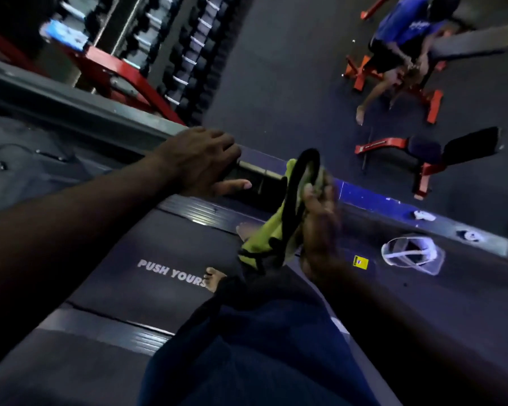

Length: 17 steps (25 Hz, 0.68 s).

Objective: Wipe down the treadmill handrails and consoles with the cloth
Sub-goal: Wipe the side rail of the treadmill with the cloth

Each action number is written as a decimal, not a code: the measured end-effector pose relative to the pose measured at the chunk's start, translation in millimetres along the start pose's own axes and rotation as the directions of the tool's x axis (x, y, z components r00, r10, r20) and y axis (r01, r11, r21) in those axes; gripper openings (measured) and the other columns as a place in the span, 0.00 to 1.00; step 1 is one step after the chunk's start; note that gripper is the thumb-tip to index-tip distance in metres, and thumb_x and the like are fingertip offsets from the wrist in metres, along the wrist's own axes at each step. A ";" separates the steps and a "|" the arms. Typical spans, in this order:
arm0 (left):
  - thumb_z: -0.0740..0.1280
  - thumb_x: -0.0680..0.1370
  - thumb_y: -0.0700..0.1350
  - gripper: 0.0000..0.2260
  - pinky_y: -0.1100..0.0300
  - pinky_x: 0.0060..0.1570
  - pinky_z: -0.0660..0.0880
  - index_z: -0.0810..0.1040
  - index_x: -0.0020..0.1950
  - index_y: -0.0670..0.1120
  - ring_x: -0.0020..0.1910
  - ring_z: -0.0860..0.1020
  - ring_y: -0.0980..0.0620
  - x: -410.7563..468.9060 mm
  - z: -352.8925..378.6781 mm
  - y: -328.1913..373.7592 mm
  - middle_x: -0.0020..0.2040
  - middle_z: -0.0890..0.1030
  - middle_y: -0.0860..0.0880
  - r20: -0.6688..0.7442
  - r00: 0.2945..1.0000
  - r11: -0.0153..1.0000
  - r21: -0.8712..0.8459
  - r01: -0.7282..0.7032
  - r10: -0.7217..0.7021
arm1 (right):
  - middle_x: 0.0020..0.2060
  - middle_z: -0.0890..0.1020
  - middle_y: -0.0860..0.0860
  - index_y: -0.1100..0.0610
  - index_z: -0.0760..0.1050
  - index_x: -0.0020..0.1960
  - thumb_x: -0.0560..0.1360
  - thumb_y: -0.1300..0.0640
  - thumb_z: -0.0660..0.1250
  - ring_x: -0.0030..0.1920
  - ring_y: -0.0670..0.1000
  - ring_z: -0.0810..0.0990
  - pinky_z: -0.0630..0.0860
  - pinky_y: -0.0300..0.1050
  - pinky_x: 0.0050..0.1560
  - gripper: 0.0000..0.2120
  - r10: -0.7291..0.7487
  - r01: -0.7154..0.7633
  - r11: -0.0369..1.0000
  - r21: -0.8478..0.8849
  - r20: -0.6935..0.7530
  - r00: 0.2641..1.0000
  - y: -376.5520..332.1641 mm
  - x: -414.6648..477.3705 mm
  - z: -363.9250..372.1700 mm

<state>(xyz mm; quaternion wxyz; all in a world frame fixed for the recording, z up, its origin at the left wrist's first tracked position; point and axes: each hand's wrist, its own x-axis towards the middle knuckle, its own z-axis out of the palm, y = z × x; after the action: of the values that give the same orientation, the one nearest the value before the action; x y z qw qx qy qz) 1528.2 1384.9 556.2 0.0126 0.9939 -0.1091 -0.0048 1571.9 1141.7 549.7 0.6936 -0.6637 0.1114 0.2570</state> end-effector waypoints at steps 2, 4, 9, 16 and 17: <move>0.52 0.81 0.74 0.33 0.48 0.44 0.72 0.75 0.50 0.44 0.47 0.78 0.38 8.6 1.9 1.7 0.47 0.78 0.41 0.013 1.000 1.000 0.012 -0.028 0.028 | 0.64 0.84 0.51 0.51 0.72 0.74 0.86 0.50 0.62 0.62 0.50 0.83 0.81 0.45 0.58 0.18 0.120 -0.119 0.978 0.170 0.005 0.993 15.5 20.9 0.8; 0.51 0.78 0.77 0.37 0.46 0.45 0.73 0.75 0.51 0.43 0.48 0.76 0.39 9.5 2.4 2.6 0.48 0.77 0.41 0.038 0.999 1.000 -0.012 -0.004 0.005 | 0.58 0.84 0.53 0.53 0.75 0.70 0.82 0.43 0.64 0.58 0.56 0.84 0.81 0.50 0.55 0.21 0.424 -0.424 0.857 0.293 0.068 0.903 20.1 42.5 17.8; 0.55 0.76 0.79 0.38 0.44 0.51 0.73 0.75 0.54 0.43 0.51 0.75 0.39 10.2 5.3 5.6 0.51 0.77 0.42 0.077 0.997 0.999 -0.034 0.029 -0.026 | 0.53 0.84 0.61 0.61 0.81 0.64 0.81 0.41 0.64 0.53 0.62 0.82 0.74 0.64 0.70 0.25 0.683 -0.730 0.682 0.043 0.320 0.657 7.9 80.6 14.8; 0.54 0.77 0.78 0.36 0.45 0.47 0.71 0.77 0.52 0.44 0.48 0.75 0.40 8.6 5.5 3.3 0.48 0.76 0.43 0.065 0.995 0.996 -0.041 0.075 -0.072 | 0.65 0.79 0.65 0.63 0.77 0.66 0.86 0.52 0.62 0.53 0.60 0.82 0.75 0.58 0.69 0.17 0.655 -0.662 0.738 -0.134 0.378 0.654 -4.2 113.8 26.5; 0.54 0.77 0.78 0.38 0.45 0.47 0.72 0.77 0.53 0.43 0.48 0.75 0.39 7.6 7.8 2.8 0.48 0.77 0.43 0.075 0.994 0.995 -0.047 0.087 -0.084 | 0.64 0.80 0.64 0.63 0.78 0.64 0.86 0.55 0.60 0.51 0.56 0.83 0.78 0.51 0.65 0.14 0.619 -0.612 0.773 -0.168 0.415 0.667 -0.7 120.8 32.4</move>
<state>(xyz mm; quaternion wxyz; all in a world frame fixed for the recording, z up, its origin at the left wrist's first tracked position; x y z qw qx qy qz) 1535.0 1380.3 548.4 0.0333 0.9962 -0.0667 -0.0442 1668.0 1198.6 493.5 0.5676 -0.5142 0.1641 0.6217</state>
